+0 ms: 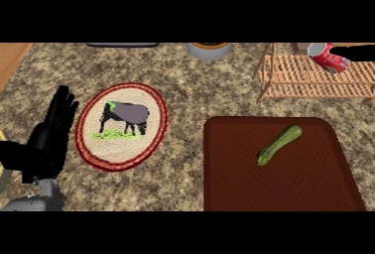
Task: Pick the can from the tray and place it in the tiered shelf
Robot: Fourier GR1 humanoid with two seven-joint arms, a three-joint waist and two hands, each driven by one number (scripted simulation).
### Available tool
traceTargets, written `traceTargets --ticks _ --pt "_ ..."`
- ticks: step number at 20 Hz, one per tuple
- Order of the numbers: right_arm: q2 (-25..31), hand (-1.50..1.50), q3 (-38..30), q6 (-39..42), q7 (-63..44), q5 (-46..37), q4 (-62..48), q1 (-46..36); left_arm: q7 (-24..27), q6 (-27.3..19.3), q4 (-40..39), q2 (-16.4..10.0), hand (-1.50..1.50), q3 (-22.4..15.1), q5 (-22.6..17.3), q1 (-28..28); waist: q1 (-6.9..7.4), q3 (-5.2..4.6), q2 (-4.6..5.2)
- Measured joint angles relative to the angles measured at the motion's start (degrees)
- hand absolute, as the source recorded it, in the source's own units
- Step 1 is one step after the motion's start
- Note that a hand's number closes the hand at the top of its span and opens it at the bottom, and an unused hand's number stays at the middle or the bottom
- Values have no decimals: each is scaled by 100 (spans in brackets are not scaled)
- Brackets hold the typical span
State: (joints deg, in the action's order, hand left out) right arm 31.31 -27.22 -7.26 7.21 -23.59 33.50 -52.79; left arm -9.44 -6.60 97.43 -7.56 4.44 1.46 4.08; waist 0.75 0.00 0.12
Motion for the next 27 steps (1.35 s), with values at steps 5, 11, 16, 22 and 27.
traceTargets --ticks 5,11,16,22,27 --pt "238 -150 -255 22 -270 359 223 -64 -88 -7 22 -2 0 25 3 52 -42 -1 -12" --pt "926 -150 -708 208 -703 761 404 301 -74 -1 0 -16 0 80 -2 41 -96 -2 -22" --pt "1537 -150 -1102 762 -939 1200 652 927 -28 28 9 -51 0 166 -35 -48 -137 -2 -32" --pt "2270 -150 -1537 1646 -639 1726 353 1575 34 74 -67 -24 0 177 -68 -1 -102 1 -16" --pt "2650 -150 -1764 2191 -127 2052 -10 2053 -11 29 -34 42 0 104 7 44 -75 4 -8"
